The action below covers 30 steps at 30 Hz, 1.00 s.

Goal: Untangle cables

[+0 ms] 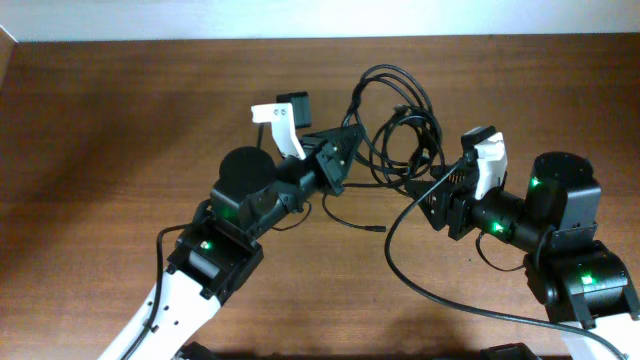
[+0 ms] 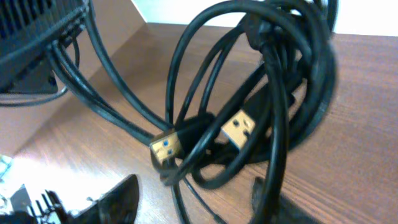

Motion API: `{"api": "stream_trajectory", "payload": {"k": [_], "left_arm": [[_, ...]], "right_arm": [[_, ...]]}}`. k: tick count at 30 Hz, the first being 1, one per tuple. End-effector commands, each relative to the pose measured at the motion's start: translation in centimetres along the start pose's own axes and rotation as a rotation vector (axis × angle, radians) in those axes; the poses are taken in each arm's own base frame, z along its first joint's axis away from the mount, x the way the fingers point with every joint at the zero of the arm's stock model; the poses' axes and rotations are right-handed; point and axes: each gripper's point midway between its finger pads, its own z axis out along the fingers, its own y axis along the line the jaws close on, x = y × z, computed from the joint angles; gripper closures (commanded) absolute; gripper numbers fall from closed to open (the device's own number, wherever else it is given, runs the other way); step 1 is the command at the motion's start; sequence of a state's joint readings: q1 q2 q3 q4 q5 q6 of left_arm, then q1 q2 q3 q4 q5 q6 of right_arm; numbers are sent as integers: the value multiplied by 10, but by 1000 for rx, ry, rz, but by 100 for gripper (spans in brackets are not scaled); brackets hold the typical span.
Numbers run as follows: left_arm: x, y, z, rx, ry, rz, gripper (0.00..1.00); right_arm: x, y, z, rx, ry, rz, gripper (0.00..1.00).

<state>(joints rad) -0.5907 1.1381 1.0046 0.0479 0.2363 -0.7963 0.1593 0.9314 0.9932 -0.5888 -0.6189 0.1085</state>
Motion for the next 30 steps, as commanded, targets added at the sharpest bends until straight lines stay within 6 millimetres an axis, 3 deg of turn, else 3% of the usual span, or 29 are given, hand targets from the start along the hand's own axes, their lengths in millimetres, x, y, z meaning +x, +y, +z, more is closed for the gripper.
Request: {"api": "stream_trajectory", "payload": {"k": [1, 7, 15, 25, 30], "left_arm": [[-3, -18, -3, 52, -10, 32, 100], [-1, -21, -3, 70, 4, 33, 100], [-1, -21, -3, 69, 3, 33, 100], [-6, -15, -3, 38, -23, 31, 100], [1, -23, -3, 80, 14, 34, 100]], "right_arm": [[-8, 6, -3, -21, -18, -10, 56], [-10, 6, -3, -22, -25, -15, 64], [-12, 6, -3, -22, -33, -21, 96], [-10, 12, -3, -59, -23, -17, 96], [-11, 12, -3, -59, -28, -21, 95]]}}
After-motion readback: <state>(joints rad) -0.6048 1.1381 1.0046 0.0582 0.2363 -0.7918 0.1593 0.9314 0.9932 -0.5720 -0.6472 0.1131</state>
